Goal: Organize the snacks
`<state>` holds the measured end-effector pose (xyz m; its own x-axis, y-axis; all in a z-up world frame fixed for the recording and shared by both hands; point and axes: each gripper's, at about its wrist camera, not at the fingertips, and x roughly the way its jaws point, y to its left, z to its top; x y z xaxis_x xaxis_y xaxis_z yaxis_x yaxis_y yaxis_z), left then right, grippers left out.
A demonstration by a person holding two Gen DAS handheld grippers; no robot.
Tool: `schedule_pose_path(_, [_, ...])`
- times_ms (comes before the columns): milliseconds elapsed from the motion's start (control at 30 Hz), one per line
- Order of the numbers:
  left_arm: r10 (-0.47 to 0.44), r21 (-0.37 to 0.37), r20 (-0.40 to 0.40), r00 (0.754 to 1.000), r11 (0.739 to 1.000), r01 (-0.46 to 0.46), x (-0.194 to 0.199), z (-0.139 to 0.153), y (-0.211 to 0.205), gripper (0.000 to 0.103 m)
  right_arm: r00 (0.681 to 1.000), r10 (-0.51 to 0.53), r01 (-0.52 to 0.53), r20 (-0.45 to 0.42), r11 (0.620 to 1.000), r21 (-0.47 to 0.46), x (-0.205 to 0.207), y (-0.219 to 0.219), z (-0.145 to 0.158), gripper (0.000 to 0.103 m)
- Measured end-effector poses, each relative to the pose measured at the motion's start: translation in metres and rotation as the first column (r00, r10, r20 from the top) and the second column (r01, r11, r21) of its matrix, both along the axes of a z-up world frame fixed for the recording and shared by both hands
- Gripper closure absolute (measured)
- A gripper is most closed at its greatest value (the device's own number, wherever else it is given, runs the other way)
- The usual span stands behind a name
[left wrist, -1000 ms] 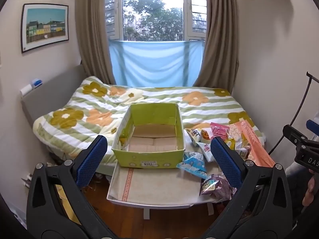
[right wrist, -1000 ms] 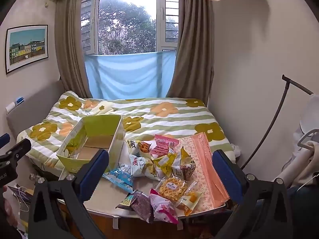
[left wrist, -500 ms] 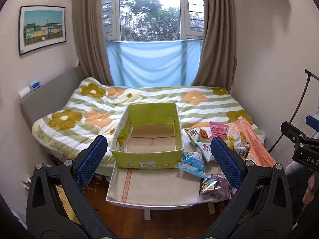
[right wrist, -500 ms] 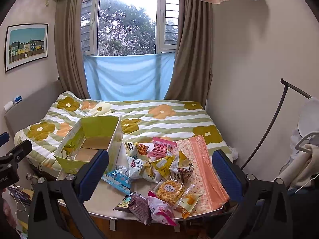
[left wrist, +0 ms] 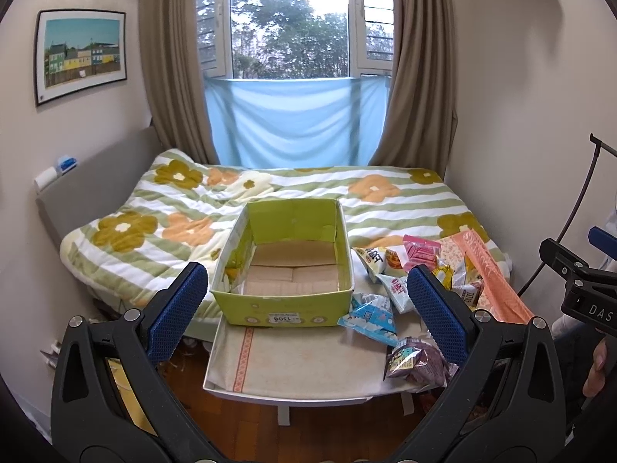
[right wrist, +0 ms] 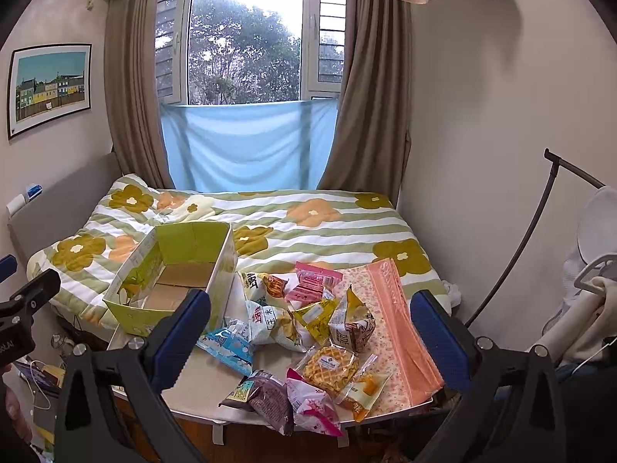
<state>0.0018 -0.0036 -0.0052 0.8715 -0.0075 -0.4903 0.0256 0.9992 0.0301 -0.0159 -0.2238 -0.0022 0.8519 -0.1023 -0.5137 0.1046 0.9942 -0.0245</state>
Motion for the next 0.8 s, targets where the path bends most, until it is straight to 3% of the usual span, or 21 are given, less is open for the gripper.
schedule_pose_path(800, [-0.014,-0.007,-0.029,0.999,1.000,0.014,0.012,-0.004,0.003,0.001,1.000,0.010,-0.010,-0.011,1.000,0.010,0.007,0.004,-0.003,0.000])
